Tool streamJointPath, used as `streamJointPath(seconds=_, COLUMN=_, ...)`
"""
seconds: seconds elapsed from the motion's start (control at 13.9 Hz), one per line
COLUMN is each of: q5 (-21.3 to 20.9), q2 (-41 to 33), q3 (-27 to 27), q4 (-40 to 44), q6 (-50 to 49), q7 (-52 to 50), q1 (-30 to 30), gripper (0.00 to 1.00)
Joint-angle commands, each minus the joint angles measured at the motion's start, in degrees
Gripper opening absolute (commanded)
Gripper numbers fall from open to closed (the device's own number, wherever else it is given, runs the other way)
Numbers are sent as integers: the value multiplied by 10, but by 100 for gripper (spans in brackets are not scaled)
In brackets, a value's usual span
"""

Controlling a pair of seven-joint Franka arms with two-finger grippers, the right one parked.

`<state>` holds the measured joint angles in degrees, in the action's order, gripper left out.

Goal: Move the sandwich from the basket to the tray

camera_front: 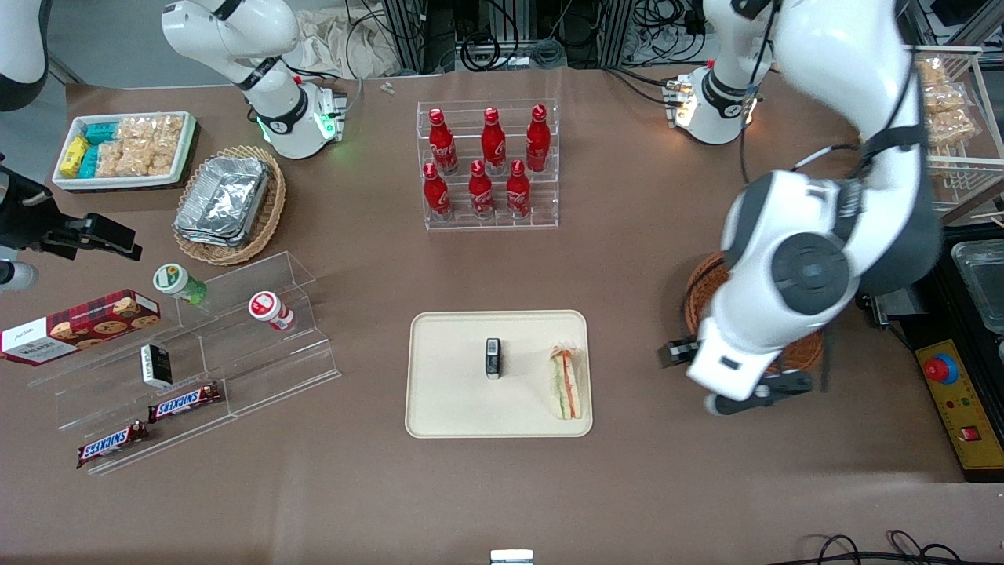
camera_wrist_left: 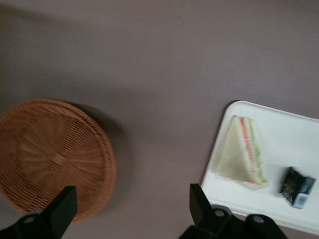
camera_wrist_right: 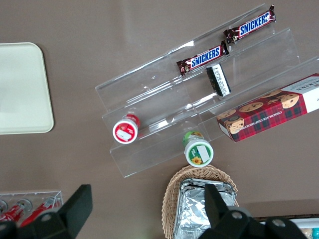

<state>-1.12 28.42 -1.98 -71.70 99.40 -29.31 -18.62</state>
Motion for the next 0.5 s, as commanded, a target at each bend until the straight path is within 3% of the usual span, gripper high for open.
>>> streamJointPath(seconds=0.0, q5=3, q2=-151, q3=7, q4=-233, q6=110, q7=56, q1=41, gripper=100)
streamJointPath(seconds=0.22, q5=2, q2=-206, q3=6, q4=-285, q6=121, q7=64, q1=72, gripper=100)
streamJointPath(seconds=0.43, q5=3, q2=-211, q3=5, q4=-261, q6=114, q7=85, q1=102, gripper=100)
